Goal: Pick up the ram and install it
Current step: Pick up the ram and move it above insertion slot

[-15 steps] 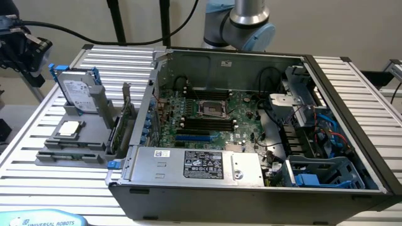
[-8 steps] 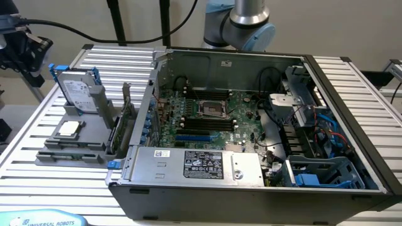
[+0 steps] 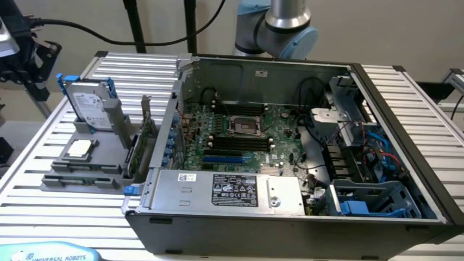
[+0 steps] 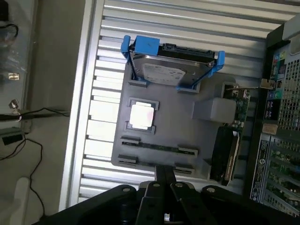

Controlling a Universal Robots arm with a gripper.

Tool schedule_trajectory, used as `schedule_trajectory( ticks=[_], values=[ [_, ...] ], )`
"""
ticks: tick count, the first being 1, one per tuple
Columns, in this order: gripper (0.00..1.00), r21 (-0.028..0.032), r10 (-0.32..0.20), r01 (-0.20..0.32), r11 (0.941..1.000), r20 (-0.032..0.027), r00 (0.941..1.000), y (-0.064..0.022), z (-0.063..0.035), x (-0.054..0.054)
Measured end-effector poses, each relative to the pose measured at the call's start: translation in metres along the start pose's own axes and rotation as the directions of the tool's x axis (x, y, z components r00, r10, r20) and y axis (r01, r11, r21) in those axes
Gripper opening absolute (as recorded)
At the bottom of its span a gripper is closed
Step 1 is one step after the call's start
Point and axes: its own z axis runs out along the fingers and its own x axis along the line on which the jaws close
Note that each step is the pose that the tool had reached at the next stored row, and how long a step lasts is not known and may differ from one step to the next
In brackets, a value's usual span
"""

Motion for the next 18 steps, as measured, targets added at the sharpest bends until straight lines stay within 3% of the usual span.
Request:
schedule_trajectory(
  ticks=[5, 9, 13, 18],
  values=[
    [0.11, 0.0007, -0.088, 0.088, 0.9961, -0.0073, 0.9961, 0.0, 0.0004, 0.0],
    [0.11, 0.0006, -0.162, 0.162, 0.9869, -0.0125, 0.9868, 0.0, 0.0007, 0.0],
    [0.11, 0.0, -0.232, 0.232, 0.9727, -0.0175, 0.9726, 0.0, 0.0009, 0.0],
    [0.11, -0.0013, -0.319, 0.319, 0.9477, -0.0235, 0.9474, -0.0001, 0.0013, 0.0]
  ],
)
